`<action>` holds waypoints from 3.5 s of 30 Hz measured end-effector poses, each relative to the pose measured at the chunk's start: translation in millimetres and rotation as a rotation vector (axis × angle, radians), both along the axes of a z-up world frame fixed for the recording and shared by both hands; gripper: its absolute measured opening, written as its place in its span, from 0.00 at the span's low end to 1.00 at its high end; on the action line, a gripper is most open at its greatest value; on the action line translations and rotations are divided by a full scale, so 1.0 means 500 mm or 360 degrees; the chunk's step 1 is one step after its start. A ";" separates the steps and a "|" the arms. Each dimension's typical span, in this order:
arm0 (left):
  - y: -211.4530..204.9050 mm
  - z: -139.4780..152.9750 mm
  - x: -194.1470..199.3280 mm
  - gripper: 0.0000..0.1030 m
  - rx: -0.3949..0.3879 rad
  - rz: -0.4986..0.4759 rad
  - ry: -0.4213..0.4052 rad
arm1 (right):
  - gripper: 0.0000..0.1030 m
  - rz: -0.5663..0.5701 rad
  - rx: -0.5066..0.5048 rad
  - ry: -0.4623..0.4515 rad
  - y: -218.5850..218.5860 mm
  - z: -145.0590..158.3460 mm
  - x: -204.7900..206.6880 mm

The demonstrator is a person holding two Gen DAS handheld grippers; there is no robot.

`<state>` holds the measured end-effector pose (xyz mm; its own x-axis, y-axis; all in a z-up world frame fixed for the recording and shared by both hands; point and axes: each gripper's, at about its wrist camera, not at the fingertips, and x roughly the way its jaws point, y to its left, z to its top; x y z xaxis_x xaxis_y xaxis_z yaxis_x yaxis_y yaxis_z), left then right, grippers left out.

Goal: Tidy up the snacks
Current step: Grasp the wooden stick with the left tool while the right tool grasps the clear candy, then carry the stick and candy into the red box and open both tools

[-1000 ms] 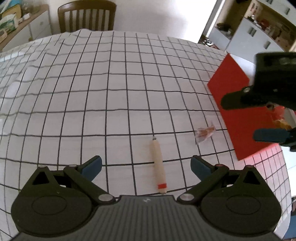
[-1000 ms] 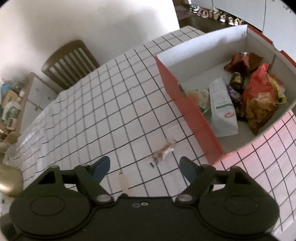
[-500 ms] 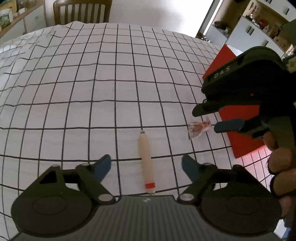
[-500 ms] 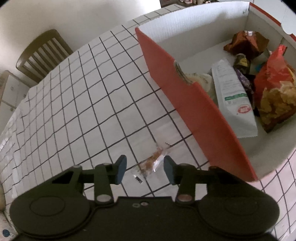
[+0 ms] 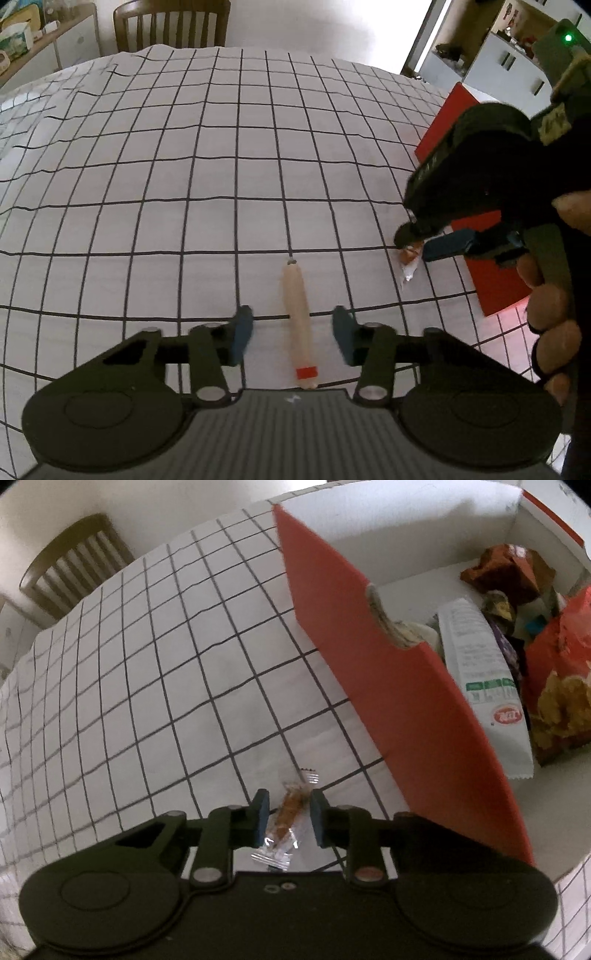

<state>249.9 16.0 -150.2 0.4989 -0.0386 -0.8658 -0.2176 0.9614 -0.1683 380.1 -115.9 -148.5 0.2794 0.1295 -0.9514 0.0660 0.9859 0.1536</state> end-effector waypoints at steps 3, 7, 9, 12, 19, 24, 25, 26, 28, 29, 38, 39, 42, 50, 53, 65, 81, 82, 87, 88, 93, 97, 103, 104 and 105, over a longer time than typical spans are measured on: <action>0.010 0.000 -0.003 0.25 -0.0001 0.0017 -0.0004 | 0.18 0.0059 -0.0024 -0.0009 0.007 -0.004 -0.005; 0.022 0.002 -0.006 0.11 -0.0028 0.0000 0.0006 | 0.14 0.0148 -0.0035 -0.0036 0.014 -0.002 -0.017; 0.028 0.003 -0.008 0.11 -0.0051 0.0000 0.0009 | 0.13 0.0175 -0.0014 -0.0041 0.011 -0.001 -0.025; 0.044 0.005 -0.011 0.11 -0.0106 0.0024 0.0025 | 0.13 0.0226 0.0005 -0.0064 0.001 0.008 -0.041; 0.085 0.008 -0.027 0.11 -0.0190 0.0084 0.0067 | 0.13 0.0343 0.0051 -0.0093 -0.035 0.037 -0.091; 0.098 0.020 -0.050 0.11 -0.0233 0.0095 0.0090 | 0.13 0.0404 0.0118 -0.0097 -0.068 0.062 -0.137; 0.097 0.024 -0.053 0.11 -0.0238 0.0096 0.0090 | 0.13 0.0410 0.0134 -0.0096 -0.075 0.067 -0.143; 0.096 0.028 -0.055 0.11 -0.0241 0.0092 0.0089 | 0.13 0.0413 0.0146 -0.0101 -0.081 0.073 -0.150; 0.093 0.039 -0.062 0.11 -0.0254 0.0082 0.0086 | 0.13 0.0418 0.0173 -0.0120 -0.096 0.088 -0.161; 0.090 0.046 -0.066 0.11 -0.0258 0.0078 0.0084 | 0.13 0.0420 0.0186 -0.0132 -0.104 0.098 -0.167; 0.054 0.121 -0.081 0.11 -0.0249 0.0018 0.0016 | 0.13 0.0474 0.0233 -0.0242 -0.169 0.173 -0.215; 0.048 0.129 -0.080 0.11 -0.0243 0.0011 0.0010 | 0.13 0.0484 0.0234 -0.0258 -0.175 0.181 -0.217; 0.024 0.154 -0.075 0.11 -0.0238 -0.0016 -0.0008 | 0.13 0.0499 0.0239 -0.0300 -0.198 0.204 -0.222; -0.060 0.220 -0.045 0.11 -0.0216 -0.0102 -0.0094 | 0.13 0.0519 0.0222 -0.0396 -0.271 0.254 -0.209; -0.091 0.246 -0.025 0.11 -0.0219 -0.0111 -0.0142 | 0.13 0.0515 0.0211 -0.0432 -0.304 0.269 -0.196; -0.247 0.307 0.078 0.11 -0.0163 -0.0240 -0.0227 | 0.13 0.0425 0.0167 -0.0568 -0.445 0.303 -0.112; -0.355 0.259 0.239 0.11 0.0022 -0.0293 -0.0134 | 0.13 0.0368 0.0101 -0.0534 -0.539 0.244 0.015; -0.358 0.250 0.249 0.11 0.0036 -0.0295 -0.0122 | 0.13 0.0374 0.0114 -0.0524 -0.541 0.238 0.022; -0.381 0.212 0.292 0.11 0.0138 -0.0339 -0.0057 | 0.13 0.0379 0.0102 -0.0460 -0.551 0.205 0.055; -0.385 0.204 0.298 0.11 0.0158 -0.0342 -0.0044 | 0.13 0.0379 0.0096 -0.0445 -0.552 0.199 0.058; -0.405 0.170 0.318 0.11 0.0206 -0.0361 0.0021 | 0.13 0.0376 0.0092 -0.0395 -0.556 0.173 0.069; -0.412 0.149 0.325 0.11 0.0240 -0.0364 0.0059 | 0.13 0.0391 0.0066 -0.0371 -0.551 0.155 0.071; -0.415 0.126 0.333 0.11 0.0267 -0.0339 0.0114 | 0.13 0.0387 0.0035 -0.0333 -0.562 0.131 0.080; -0.415 0.124 0.333 0.11 0.0263 -0.0332 0.0120 | 0.13 0.0395 0.0036 -0.0325 -0.562 0.129 0.079; -0.414 0.122 0.333 0.11 0.0257 -0.0327 0.0128 | 0.13 0.0406 0.0039 -0.0315 -0.564 0.126 0.077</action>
<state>416.5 -191.2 -89.0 0.4245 0.0096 -0.9054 -0.0215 0.9998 0.0005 418.3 -398.1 -85.4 0.4144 0.2412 -0.8775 -0.2165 0.9627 0.1624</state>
